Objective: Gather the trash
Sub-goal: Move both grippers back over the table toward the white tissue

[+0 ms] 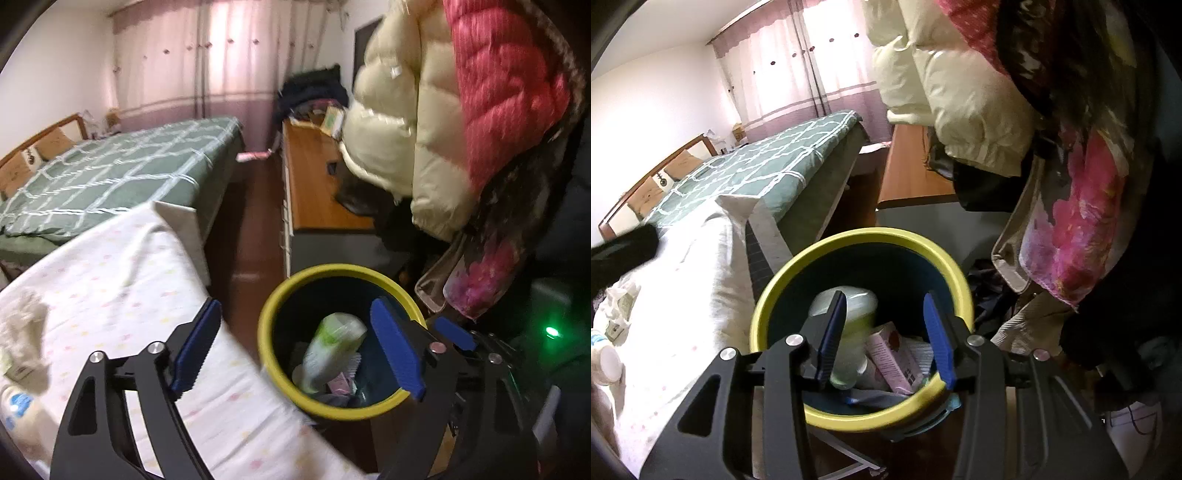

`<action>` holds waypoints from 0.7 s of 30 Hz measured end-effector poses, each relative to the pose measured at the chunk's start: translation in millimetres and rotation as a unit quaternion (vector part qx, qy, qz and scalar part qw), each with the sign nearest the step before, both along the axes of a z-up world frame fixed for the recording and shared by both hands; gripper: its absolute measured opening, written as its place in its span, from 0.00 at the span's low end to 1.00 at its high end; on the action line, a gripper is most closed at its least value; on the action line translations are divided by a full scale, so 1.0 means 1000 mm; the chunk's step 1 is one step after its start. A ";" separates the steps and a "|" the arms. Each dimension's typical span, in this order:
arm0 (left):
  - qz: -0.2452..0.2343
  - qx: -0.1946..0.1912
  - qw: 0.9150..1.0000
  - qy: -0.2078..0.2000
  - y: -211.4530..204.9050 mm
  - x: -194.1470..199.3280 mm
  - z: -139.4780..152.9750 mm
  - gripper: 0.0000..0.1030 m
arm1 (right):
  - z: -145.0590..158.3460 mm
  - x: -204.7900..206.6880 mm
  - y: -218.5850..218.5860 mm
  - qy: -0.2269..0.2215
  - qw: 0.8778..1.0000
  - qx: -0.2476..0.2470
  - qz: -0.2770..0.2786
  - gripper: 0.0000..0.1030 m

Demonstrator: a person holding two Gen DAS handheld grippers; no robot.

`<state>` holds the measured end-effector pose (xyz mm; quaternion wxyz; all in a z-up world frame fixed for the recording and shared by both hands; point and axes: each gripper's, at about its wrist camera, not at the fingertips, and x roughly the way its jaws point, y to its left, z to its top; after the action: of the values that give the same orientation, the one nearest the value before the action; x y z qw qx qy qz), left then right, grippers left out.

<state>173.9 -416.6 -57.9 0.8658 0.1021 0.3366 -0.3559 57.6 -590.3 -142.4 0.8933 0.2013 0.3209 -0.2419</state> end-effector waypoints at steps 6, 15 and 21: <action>0.069 -0.025 0.997 -0.033 0.098 -0.023 0.026 0.91 | 0.006 0.009 0.025 -0.005 1.000 -0.001 0.029 0.43; 0.222 -0.033 0.973 -0.047 0.260 -0.037 0.031 0.91 | 0.018 0.035 0.095 -0.008 0.994 -0.012 0.108 0.43; 0.319 -0.038 0.945 -0.063 0.361 -0.050 0.030 0.91 | 0.028 0.065 0.163 -0.005 0.983 -0.013 0.185 0.43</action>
<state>124.0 -55.1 -27.7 0.9568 -0.0212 0.2820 -0.0669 122.5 -427.0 -114.8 0.9268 0.1279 0.3448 -0.0759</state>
